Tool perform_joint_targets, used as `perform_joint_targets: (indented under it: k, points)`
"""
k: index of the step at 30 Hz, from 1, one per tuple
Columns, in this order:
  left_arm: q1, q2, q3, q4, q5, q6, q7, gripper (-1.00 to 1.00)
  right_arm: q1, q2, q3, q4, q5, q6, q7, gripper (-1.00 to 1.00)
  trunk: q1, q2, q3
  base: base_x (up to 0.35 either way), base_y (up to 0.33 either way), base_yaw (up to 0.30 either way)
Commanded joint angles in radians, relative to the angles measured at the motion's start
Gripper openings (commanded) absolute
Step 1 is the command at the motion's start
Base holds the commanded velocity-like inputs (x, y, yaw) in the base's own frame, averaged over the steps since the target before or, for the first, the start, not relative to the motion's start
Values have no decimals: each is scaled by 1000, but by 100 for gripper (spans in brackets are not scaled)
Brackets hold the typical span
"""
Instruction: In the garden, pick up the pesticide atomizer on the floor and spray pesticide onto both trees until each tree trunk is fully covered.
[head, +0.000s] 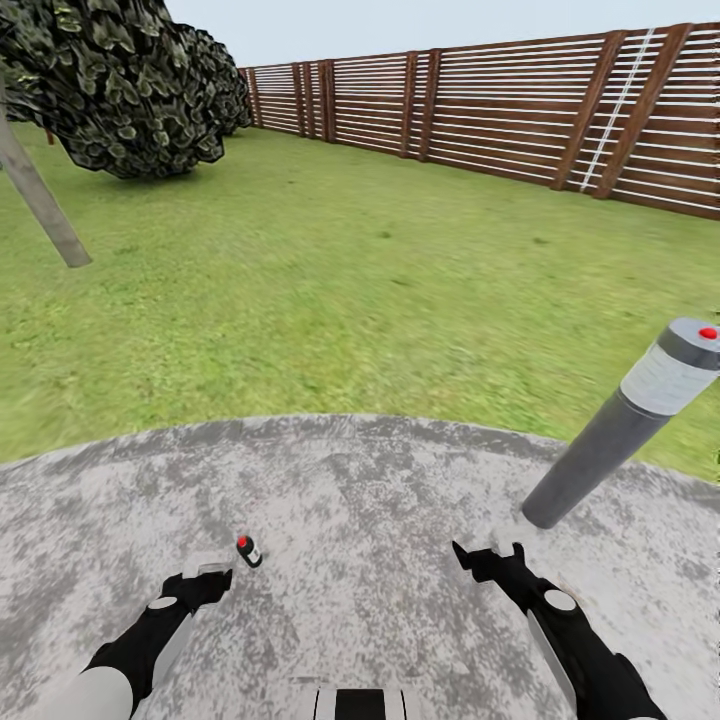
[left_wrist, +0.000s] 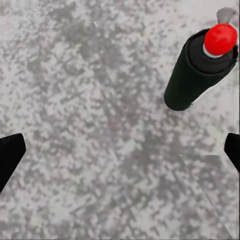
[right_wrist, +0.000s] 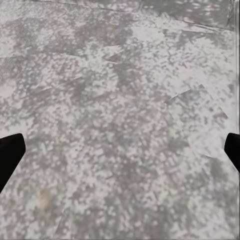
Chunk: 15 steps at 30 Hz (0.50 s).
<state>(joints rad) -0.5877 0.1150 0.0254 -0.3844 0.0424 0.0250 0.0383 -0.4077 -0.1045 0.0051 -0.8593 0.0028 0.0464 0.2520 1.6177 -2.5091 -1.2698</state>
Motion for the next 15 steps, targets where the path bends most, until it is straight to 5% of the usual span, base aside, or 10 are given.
perform_joint_targets:
  k: [1, 15]
  points:
    - [0, 0, 1, -1, 4, 3, 1, 100, 0, 0, 1, -1, 0, 5, 3, 100, 0, 0, -1, 208, 0, -232]
    - [0, 0, 1, -2, 4, 3, 1, 100, 0, 0, 2, -1, 0, 4, 6, 100, 0, 0, -1, 31, 0, -45]
